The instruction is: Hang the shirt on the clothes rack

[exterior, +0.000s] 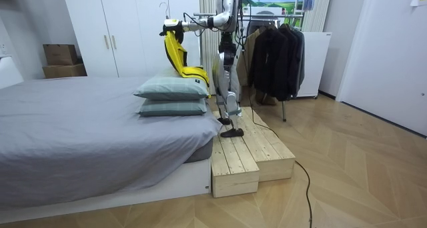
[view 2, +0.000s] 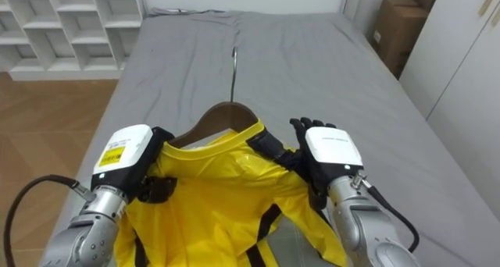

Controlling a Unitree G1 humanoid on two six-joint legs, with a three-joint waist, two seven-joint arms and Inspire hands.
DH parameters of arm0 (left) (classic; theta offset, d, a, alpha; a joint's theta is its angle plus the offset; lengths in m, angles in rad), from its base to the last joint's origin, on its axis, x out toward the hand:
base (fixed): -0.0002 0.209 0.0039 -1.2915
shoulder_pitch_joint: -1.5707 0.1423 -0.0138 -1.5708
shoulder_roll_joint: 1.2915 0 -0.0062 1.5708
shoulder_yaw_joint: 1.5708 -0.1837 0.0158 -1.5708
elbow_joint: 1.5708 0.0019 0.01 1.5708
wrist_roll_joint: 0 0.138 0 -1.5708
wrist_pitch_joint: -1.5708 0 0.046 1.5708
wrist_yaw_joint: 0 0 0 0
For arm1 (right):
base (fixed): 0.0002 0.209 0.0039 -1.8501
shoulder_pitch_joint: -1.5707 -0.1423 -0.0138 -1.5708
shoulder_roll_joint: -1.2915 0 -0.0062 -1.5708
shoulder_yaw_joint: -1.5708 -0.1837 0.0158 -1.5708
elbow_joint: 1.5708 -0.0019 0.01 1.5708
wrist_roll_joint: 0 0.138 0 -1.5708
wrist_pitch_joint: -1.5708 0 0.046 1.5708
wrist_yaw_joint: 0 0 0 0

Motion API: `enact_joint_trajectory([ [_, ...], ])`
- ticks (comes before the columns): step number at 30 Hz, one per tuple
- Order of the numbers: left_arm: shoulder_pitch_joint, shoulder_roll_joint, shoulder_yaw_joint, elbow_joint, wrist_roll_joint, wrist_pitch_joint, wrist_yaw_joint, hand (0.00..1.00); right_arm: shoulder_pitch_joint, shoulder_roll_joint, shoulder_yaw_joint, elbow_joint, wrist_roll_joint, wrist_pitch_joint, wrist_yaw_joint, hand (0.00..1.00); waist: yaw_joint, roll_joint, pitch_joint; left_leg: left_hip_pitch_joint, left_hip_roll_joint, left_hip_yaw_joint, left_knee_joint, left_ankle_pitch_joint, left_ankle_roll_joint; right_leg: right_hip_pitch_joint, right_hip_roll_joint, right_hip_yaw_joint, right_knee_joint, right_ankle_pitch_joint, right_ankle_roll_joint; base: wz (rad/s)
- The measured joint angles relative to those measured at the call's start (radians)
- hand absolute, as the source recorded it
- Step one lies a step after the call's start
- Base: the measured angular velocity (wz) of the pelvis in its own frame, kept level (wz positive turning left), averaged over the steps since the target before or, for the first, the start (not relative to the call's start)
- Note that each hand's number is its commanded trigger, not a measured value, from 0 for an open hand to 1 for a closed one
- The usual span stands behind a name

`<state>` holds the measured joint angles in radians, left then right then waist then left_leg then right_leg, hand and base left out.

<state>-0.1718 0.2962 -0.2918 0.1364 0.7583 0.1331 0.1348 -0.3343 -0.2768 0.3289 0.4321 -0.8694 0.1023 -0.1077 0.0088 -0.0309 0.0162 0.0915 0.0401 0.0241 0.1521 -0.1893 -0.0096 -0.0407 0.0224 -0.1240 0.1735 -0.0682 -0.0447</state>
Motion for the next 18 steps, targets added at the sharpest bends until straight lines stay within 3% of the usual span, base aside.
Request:
enact_joint_trajectory([
  [18,-0.004,-0.023,0.002,-0.017,-0.003,0.002,0.012,1.00,0.000,0.012,-0.003,0.000,0.000,-0.002,-0.158,0.00,-0.008,-0.002,-0.0019,-0.005,0.000,0.001,0.001,0.000,0.000,0.003,-0.004,-0.015,-0.005,0.000,0.001,0.02],
])
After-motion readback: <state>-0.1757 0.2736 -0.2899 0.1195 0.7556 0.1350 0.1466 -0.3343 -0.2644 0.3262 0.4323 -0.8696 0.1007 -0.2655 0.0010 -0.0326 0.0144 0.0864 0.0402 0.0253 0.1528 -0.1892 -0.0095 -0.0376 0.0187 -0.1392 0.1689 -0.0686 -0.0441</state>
